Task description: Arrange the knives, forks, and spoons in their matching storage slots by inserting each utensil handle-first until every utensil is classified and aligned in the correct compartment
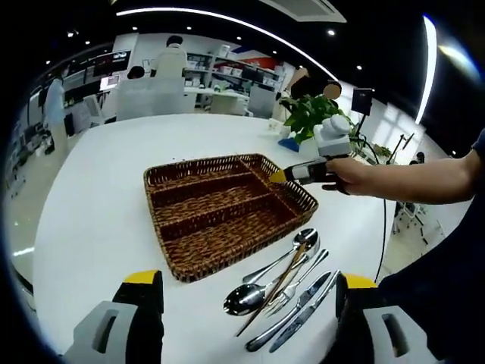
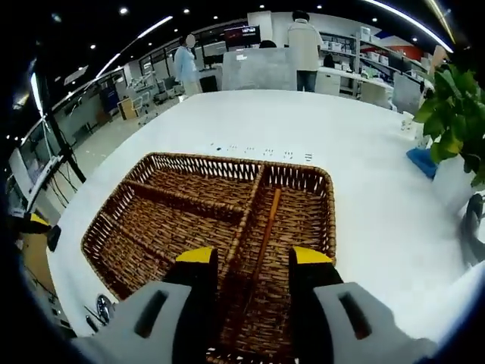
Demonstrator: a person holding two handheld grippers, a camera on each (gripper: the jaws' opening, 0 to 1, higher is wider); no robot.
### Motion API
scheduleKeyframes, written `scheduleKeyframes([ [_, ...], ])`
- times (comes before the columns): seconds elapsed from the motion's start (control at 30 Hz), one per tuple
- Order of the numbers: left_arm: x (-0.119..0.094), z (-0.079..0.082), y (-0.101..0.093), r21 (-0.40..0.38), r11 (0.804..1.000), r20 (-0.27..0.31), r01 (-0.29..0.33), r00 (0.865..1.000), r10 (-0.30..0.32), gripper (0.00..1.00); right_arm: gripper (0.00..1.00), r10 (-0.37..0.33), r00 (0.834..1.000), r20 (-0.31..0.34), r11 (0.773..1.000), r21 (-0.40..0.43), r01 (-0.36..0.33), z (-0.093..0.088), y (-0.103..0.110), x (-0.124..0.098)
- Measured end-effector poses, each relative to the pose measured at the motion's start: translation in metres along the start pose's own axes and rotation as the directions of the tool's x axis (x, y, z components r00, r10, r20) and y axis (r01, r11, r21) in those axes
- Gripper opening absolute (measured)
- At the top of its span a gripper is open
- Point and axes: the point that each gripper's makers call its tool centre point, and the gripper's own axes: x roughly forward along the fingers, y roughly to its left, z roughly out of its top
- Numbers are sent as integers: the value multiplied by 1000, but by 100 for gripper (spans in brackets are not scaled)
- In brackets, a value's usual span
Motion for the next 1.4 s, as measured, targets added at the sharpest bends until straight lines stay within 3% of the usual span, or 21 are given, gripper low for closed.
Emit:
scheduleKeyframes([
  [0.17,3,2,0,3,1000,-4,5,1000,-5,99,58,53,998,35,998,44,-55,-3,17,-23],
  [0.27,5,4,-1,1,1000,-3,11,1000,-11,99,67,82,995,55,996,23,-83,-3,28,-38],
  [0.4,7,8,-2,-9,1000,8,21,1000,-21,99,78,122,991,52,990,-83,-117,-7,40,-56],
  [0.53,9,10,-3,-20,999,14,27,1000,-26,99,88,148,987,59,981,-132,-139,-13,49,-77],
  [0.67,11,14,-3,-40,999,36,36,999,-35,100,95,179,983,49,963,-214,-165,-20,53,-95],
  [0.87,12,19,-6,-42,998,56,49,997,-46,100,99,195,980,26,945,-271,-181,-32,53,-118],
  [1.1,14,20,-11,-11,998,66,65,996,-64,100,99,215,977,-1,956,-203,-211,-46,49,-140],
  [1.4,15,15,-11,-7,998,47,58,997,-58,100,98,208,978,-20,960,-187,-208,-52,44,-144],
])
